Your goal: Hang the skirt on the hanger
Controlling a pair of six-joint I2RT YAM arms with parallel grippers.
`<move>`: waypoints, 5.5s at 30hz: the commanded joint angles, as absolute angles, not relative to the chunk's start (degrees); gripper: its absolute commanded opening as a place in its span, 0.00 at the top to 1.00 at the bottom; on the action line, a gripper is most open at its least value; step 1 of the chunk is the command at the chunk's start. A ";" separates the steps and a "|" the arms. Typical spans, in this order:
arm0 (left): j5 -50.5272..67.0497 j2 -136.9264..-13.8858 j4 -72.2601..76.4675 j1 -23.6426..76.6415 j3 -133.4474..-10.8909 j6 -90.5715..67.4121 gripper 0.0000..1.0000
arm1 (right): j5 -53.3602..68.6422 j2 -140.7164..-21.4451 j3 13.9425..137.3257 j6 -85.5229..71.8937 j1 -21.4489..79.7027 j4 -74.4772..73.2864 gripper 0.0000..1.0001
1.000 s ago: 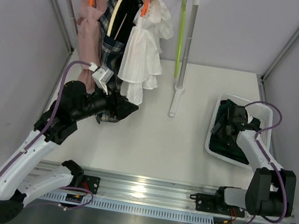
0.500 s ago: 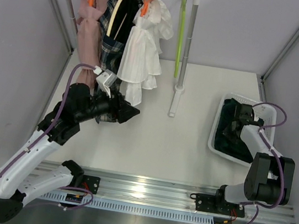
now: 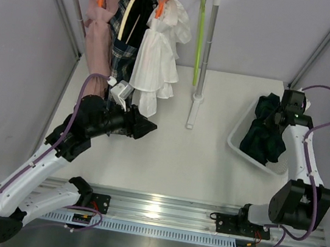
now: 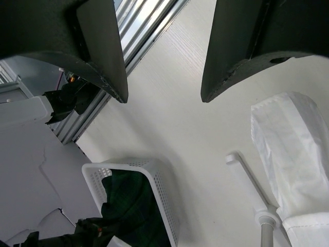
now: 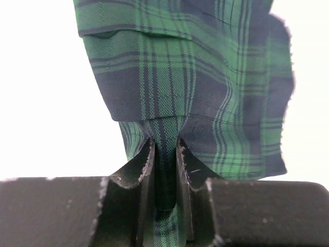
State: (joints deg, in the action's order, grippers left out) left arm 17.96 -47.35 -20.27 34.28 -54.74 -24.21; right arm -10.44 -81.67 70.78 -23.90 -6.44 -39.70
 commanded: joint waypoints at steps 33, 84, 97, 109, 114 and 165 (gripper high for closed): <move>10.20 -42.54 -22.15 36.04 -59.33 -23.12 0.36 | -19.50 -65.47 82.80 -34.89 44.96 -35.61 1.00; 11.16 -52.90 -18.81 36.47 -47.02 -28.47 0.38 | -23.82 -68.68 48.43 -40.25 62.04 -23.48 0.79; 12.57 -60.55 -14.07 36.74 -44.03 -31.38 0.34 | -24.42 -73.59 52.12 -41.83 67.77 -26.36 0.16; 1.06 -76.71 -10.63 41.48 -52.02 -27.61 0.32 | -22.86 -62.14 48.61 -44.48 50.99 -33.94 0.21; -1.85 -90.40 -10.98 43.50 -61.33 -20.76 0.30 | -14.79 -65.20 45.71 -40.35 39.22 -27.53 0.25; 9.59 -90.81 -18.10 44.65 -68.67 -12.21 1.00 | -1.85 -57.65 38.67 -33.66 18.28 -27.69 0.33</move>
